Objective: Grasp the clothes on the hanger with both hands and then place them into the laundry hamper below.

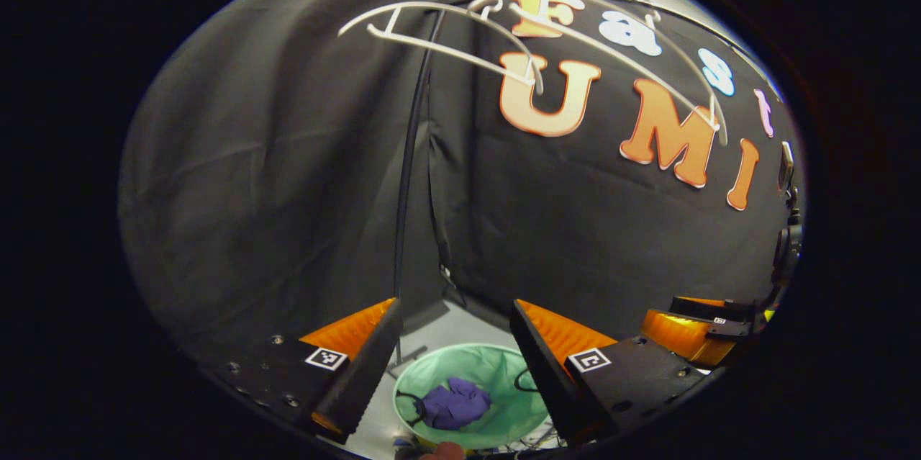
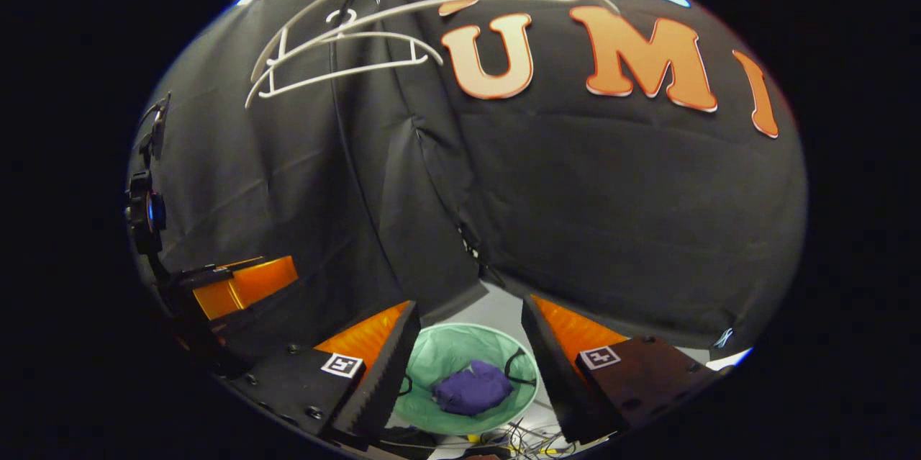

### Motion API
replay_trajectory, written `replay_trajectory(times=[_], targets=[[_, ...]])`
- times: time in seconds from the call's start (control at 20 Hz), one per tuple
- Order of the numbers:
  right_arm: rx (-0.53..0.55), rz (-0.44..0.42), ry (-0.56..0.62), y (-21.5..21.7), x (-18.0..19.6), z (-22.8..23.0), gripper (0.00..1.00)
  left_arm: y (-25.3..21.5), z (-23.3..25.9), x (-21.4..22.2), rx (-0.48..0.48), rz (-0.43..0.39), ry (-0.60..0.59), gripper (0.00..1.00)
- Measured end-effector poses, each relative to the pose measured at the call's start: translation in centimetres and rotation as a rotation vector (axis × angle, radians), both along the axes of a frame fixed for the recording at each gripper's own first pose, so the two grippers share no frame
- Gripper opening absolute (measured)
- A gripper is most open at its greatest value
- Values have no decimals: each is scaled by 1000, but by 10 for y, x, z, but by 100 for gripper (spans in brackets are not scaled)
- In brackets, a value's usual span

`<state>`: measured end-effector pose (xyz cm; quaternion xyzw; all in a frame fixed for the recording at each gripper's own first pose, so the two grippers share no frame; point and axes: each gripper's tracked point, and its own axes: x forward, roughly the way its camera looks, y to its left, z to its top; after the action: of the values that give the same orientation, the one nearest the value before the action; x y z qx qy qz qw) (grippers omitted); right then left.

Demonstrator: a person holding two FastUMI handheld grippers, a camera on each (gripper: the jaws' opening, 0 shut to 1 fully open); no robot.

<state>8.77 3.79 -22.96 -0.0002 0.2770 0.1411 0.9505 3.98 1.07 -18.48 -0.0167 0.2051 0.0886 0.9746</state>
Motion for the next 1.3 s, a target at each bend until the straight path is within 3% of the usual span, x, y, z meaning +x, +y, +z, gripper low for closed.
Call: replay_trajectory(times=[0.45,0.7,0.75,1.3], targets=[[40,-59,-257,-21,20,108,94,9,124,-4,60,46,-256,96],[42,-97,-367,-36,19,151,93,10,169,-7,94,54,-400,92],[53,-102,-379,-36,19,155,82,9,179,-9,102,54,-416,92],[34,-141,-453,-51,14,174,82,6,199,-7,101,59,-482,92]])
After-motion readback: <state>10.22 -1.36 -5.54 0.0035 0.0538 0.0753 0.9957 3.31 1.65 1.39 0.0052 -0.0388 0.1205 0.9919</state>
